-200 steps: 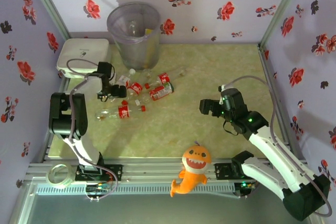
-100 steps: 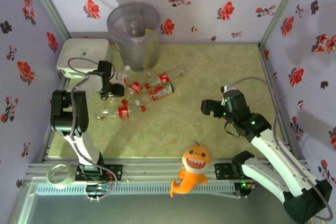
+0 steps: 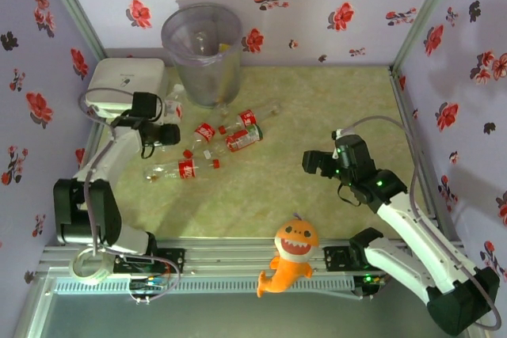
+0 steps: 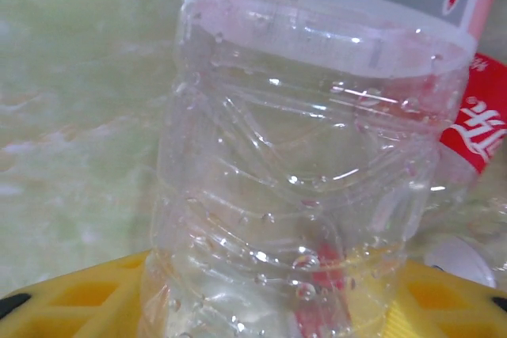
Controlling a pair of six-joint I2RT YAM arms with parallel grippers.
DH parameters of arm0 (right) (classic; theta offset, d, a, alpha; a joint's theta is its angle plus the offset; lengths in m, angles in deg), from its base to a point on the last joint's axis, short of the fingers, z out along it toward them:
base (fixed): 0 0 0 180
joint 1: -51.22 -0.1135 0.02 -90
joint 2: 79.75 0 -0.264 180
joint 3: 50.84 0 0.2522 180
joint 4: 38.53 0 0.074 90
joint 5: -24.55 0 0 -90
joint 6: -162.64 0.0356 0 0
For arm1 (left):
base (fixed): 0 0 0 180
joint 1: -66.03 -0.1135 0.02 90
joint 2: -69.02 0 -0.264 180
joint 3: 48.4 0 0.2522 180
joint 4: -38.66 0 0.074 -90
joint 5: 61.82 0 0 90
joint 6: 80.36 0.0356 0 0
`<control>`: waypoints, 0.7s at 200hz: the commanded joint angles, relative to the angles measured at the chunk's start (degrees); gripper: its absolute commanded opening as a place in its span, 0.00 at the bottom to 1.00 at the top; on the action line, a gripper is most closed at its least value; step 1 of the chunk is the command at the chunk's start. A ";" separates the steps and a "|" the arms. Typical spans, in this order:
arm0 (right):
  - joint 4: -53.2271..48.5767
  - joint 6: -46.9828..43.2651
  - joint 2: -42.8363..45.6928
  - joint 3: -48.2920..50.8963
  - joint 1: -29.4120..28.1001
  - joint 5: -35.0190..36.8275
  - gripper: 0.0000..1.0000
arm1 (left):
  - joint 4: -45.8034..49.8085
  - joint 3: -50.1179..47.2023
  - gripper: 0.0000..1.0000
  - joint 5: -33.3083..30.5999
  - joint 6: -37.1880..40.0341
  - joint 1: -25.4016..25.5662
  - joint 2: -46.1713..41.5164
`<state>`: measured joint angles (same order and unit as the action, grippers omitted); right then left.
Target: Put the plastic bottles in the bin
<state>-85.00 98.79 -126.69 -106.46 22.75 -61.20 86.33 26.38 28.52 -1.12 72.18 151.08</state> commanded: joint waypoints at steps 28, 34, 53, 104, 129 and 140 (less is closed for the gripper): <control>2.20 0.71 -0.32 -0.50 0.34 -0.47 0.99 | 5.71 1.97 0.50 -4.84 -3.21 0.35 -12.86; 2.07 0.82 -0.26 -0.42 0.34 -0.49 0.99 | 6.45 3.26 0.49 -4.88 -3.06 0.33 -14.33; 1.86 1.01 -0.04 -0.54 0.34 -0.38 0.99 | 9.25 8.71 0.46 -4.95 -1.85 0.36 -17.14; 2.21 2.09 0.98 -0.50 0.34 -0.41 0.99 | 10.42 27.37 0.25 -2.58 2.00 0.38 -15.51; 1.21 1.72 0.93 -1.09 0.34 0.20 0.99 | 10.74 35.29 0.14 -1.47 3.94 0.35 -10.53; 0.43 1.54 1.11 -1.29 0.34 0.73 0.99 | 10.50 37.92 0.08 -1.48 4.24 0.33 -8.34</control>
<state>-83.82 99.75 -126.51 -106.46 22.75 -61.20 95.42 59.75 25.83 0.23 72.18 138.27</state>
